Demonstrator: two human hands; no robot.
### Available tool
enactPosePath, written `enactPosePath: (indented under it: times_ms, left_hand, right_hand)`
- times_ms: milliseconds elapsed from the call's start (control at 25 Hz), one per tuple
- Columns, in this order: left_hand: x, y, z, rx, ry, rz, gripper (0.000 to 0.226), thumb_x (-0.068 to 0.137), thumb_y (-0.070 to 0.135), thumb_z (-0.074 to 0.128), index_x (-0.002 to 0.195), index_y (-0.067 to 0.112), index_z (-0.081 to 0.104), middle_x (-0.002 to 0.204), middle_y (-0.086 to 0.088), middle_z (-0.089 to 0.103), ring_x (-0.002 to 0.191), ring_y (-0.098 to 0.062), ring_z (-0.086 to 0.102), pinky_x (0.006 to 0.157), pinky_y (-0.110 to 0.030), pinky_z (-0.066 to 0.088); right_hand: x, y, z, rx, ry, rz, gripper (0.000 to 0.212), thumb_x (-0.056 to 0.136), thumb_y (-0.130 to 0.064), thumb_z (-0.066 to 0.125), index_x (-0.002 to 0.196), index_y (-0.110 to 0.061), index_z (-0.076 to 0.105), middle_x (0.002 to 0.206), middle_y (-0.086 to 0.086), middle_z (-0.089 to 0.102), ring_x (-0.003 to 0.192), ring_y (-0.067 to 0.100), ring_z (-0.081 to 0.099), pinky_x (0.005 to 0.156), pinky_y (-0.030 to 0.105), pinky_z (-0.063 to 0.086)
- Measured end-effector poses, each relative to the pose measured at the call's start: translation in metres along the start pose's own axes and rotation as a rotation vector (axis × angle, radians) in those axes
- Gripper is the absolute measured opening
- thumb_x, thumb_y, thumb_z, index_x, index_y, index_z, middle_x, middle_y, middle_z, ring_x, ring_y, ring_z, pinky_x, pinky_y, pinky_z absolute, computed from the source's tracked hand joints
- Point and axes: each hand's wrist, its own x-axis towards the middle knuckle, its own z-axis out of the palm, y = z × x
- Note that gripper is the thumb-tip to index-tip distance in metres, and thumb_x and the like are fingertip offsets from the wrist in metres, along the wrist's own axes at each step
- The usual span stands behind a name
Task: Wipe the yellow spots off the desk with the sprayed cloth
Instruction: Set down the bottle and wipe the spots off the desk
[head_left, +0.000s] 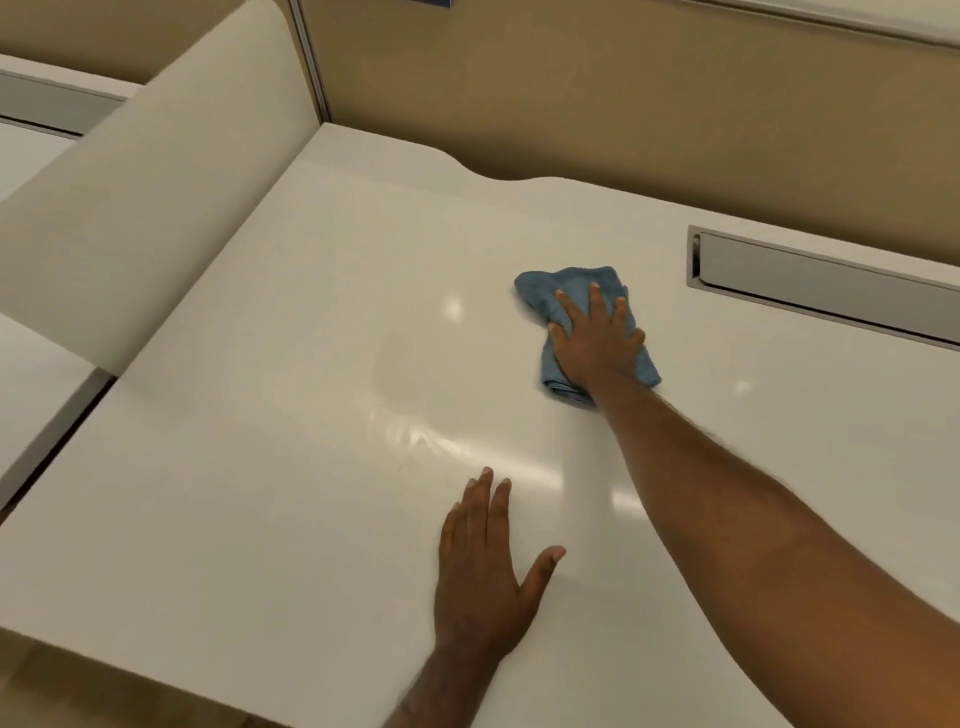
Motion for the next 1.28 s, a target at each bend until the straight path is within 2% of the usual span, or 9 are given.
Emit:
enactPosePath:
  times_ms: [160, 320, 480, 680, 800, 920, 1080, 1200, 1280]
  left_hand:
    - [0.0, 0.002, -0.002, 0.028, -0.006, 0.025, 0.081, 0.089, 0.072, 0.026, 0.149, 0.017, 0.025, 0.159, 0.001, 0.017, 0.147, -0.015, 0.013, 0.118, -0.035, 0.009]
    - [0.0, 0.005, -0.003, 0.035, -0.013, 0.034, 0.084, 0.088, 0.074, 0.019, 0.148, 0.017, 0.026, 0.16, 0.002, 0.018, 0.148, -0.013, 0.011, 0.119, -0.034, 0.005]
    - [-0.001, 0.004, -0.002, 0.048, -0.009, 0.039, 0.086, 0.086, 0.076, 0.015, 0.148, 0.017, 0.026, 0.159, 0.002, 0.02, 0.147, -0.012, 0.009, 0.119, -0.036, 0.006]
    - [-0.001, 0.004, -0.002, 0.019, 0.001, 0.048, 0.089, 0.084, 0.077, 0.013, 0.147, 0.017, 0.029, 0.159, 0.002, 0.023, 0.147, -0.011, 0.01, 0.119, -0.034, 0.005]
    - [-0.002, 0.005, -0.003, 0.008, 0.014, 0.054, 0.088, 0.084, 0.077, 0.014, 0.146, 0.017, 0.032, 0.158, 0.002, 0.024, 0.147, -0.012, 0.012, 0.118, -0.032, 0.004]
    - [-0.002, 0.004, -0.004, -0.003, 0.016, 0.063, 0.087, 0.084, 0.076, 0.016, 0.145, 0.016, 0.032, 0.158, 0.001, 0.025, 0.147, -0.012, 0.012, 0.118, -0.031, 0.003]
    - [-0.002, 0.003, -0.008, -0.031, 0.011, 0.062, 0.089, 0.083, 0.078, 0.016, 0.146, 0.016, 0.032, 0.159, 0.001, 0.024, 0.147, -0.012, 0.012, 0.118, -0.034, 0.006]
    - [0.002, -0.014, -0.02, -0.006, 0.019, 0.047, 0.088, 0.083, 0.079, 0.016, 0.147, 0.019, 0.028, 0.159, 0.002, 0.021, 0.147, -0.012, 0.009, 0.119, -0.037, 0.004]
    - [0.009, -0.038, -0.037, 0.028, 0.077, -0.011, 0.088, 0.082, 0.079, 0.018, 0.147, 0.019, 0.028, 0.158, 0.001, 0.024, 0.147, -0.014, 0.012, 0.119, -0.04, 0.005]
  right_hand:
    - [-0.039, 0.084, -0.008, 0.035, 0.058, 0.184, 0.055, 0.097, -0.054, 0.028, 0.148, -0.049, 0.008, 0.164, 0.0, 0.002, 0.148, 0.035, 0.005, 0.111, 0.064, 0.018]
    - [-0.111, 0.147, 0.001, 0.016, 0.144, 0.249, 0.058, 0.097, -0.051, 0.035, 0.15, -0.042, 0.015, 0.162, 0.006, 0.014, 0.145, 0.039, 0.017, 0.106, 0.064, 0.029]
    - [-0.189, 0.203, 0.013, 0.008, 0.237, 0.377, 0.056, 0.096, -0.049, 0.035, 0.15, -0.037, 0.025, 0.158, 0.011, 0.026, 0.14, 0.043, 0.028, 0.099, 0.066, 0.035]
    - [-0.256, 0.245, 0.021, -0.003, 0.252, 0.539, 0.061, 0.095, -0.045, 0.042, 0.151, -0.034, 0.02, 0.157, 0.013, 0.027, 0.139, 0.043, 0.029, 0.097, 0.065, 0.037]
    - [-0.275, 0.244, 0.021, 0.029, 0.289, 0.569, 0.054, 0.095, -0.038, 0.043, 0.146, -0.022, 0.035, 0.15, 0.02, 0.038, 0.132, 0.045, 0.037, 0.089, 0.066, 0.044]
    - [-0.285, 0.229, 0.027, -0.013, 0.274, 0.51, 0.054, 0.096, -0.042, 0.032, 0.144, -0.017, 0.042, 0.144, 0.023, 0.044, 0.126, 0.047, 0.043, 0.083, 0.063, 0.048]
    - [-0.287, 0.187, 0.033, -0.043, 0.276, 0.35, 0.062, 0.092, -0.05, 0.023, 0.145, -0.023, 0.041, 0.144, 0.021, 0.045, 0.126, 0.047, 0.045, 0.085, 0.06, 0.047]
    - [-0.281, 0.148, 0.037, -0.031, 0.288, 0.227, 0.069, 0.095, -0.057, 0.006, 0.144, -0.024, 0.04, 0.146, 0.018, 0.045, 0.129, 0.046, 0.043, 0.089, 0.06, 0.045]
    - [-0.276, 0.127, 0.042, -0.031, 0.275, 0.169, 0.067, 0.094, -0.057, 0.006, 0.145, -0.027, 0.037, 0.146, 0.017, 0.044, 0.13, 0.045, 0.042, 0.091, 0.061, 0.043]
